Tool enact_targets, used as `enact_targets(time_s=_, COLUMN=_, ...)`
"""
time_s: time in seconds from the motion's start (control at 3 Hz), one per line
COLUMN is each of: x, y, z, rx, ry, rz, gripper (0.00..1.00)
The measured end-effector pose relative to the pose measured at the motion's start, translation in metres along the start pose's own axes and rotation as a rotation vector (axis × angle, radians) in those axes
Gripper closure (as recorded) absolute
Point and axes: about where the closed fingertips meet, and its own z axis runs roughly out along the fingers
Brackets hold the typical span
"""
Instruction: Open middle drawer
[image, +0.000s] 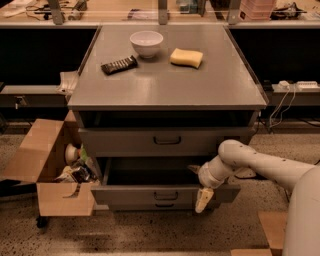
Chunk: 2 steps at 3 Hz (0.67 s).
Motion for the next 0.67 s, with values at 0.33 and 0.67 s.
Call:
enact_targets(time_s=0.33, x=0.000, y=0.013, z=0.010, rx=-0.036, ry=0.031, rz=-0.060, gripper=0.00)
enact_targets(time_s=0.67, x=0.005, y=0.025, z=0.018, rx=-0.081, ry=0.073, rz=-0.104, gripper=0.00)
